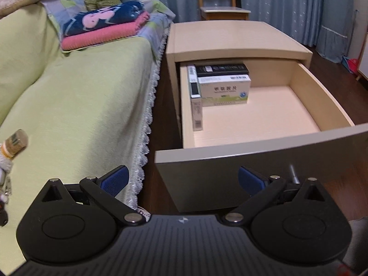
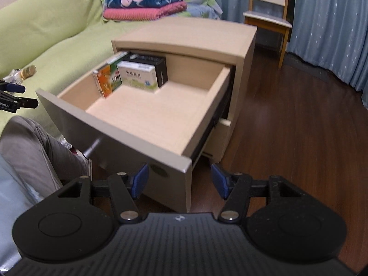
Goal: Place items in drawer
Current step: 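Pull the right gripper back out of the drawer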
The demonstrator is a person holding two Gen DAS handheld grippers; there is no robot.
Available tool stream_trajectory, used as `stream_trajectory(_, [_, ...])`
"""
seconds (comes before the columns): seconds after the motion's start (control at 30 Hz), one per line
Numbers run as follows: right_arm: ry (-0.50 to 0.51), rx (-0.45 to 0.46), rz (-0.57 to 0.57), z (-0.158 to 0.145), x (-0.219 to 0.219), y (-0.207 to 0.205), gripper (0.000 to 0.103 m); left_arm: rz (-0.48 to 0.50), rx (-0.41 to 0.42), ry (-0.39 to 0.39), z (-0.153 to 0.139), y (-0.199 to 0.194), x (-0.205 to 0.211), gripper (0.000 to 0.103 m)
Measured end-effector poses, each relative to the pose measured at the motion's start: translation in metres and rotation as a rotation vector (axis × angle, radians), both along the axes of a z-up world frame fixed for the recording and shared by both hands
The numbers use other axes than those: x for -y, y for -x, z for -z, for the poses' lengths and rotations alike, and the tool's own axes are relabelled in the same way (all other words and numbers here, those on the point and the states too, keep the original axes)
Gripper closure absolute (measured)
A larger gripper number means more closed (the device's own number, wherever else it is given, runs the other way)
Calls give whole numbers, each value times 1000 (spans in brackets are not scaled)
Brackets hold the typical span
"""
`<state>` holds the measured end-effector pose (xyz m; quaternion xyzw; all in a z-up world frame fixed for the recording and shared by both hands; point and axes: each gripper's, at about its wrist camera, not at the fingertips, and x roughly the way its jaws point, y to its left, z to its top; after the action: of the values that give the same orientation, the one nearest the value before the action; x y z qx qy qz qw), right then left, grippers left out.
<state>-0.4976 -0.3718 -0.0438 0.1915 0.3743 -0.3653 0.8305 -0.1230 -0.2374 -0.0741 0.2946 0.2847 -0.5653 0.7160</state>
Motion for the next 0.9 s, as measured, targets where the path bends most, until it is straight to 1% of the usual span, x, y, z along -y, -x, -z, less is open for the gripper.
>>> stream_trajectory(0.17, [-26,-19,-9,16,1,-4,47,35,-21,-15,14,-2,8,2])
stream_trajectory(0.3, [-32,-35,-30,23,1,-10,47,59,-31,-18,21,-4,12,3])
stream_trajectory(0.33, [-29,-39,-36,23,1,-12,47,64,-33,-21,23,-4,13,4])
stream_trajectory(0.37, [-26,-43,-43,23,2,-14,47,69,-34,-27,25,-5,14,8])
stream_trajectory(0.4, [-23,-49,-48,23,1,-15,48,74,-35,-32,27,-6,15,12])
stream_trajectory(0.43, [-20,-57,-52,24,1,-16,50,82,-37,-36,29,-7,16,14])
stream_trajectory(0.5, [-22,-69,-58,26,1,-17,53,95,-37,-46,32,-8,18,14])
stream_trajectory(0.6, [-31,-79,-66,28,1,-20,61,113,-37,-45,35,-8,19,15])
stream_trajectory(0.67, [-23,-89,-65,28,2,-23,62,118,-43,-39,36,-9,18,16])
stream_trajectory(0.77, [-10,-105,-60,29,2,-26,67,119,-47,-31,37,-10,17,16])
stream_trajectory(0.9, [-6,-99,-41,30,5,-27,69,114,-46,-24,38,-10,19,16])
